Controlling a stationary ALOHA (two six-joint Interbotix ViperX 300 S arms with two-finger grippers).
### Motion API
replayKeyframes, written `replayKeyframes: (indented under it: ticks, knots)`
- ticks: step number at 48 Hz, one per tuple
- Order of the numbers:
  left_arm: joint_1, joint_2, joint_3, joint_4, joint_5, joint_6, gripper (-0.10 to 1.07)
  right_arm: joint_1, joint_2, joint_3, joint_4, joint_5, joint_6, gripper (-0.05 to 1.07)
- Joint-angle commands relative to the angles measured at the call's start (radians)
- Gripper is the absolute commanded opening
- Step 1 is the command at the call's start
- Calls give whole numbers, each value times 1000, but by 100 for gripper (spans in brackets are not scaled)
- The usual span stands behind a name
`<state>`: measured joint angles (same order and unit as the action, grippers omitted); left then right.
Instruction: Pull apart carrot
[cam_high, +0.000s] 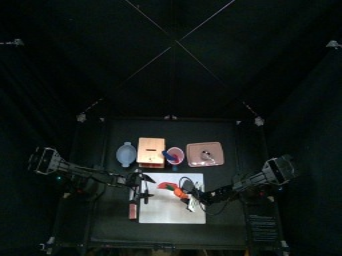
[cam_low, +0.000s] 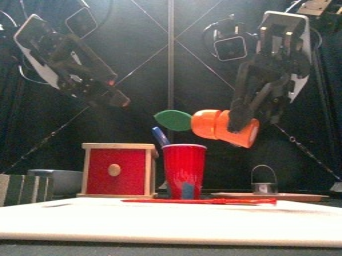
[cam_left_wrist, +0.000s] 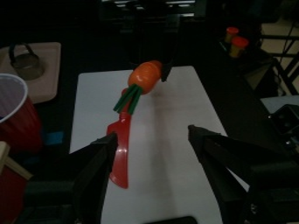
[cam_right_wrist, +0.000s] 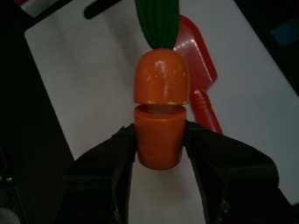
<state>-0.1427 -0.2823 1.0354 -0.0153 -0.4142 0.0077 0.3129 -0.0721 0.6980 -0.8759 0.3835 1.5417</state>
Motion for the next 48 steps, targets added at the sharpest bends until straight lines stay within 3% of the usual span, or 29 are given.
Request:
replayKeyframes:
  ticks: [1,16,33,48]
  knots:
    - [11,46,-54,17,-9,2,97,-17,2,-43,-11,-21,-26,45]
    - [51,179,-149,104,-11,2,96,-23,44,-80,-21,-35,-34,45]
    - [64,232,-190,133,-11,3,95,-23,46,-80,-21,-35,-34,45]
    - [72,235,-187,133,-5,3,73,-25,44,-80,-20,-35,-34,45]
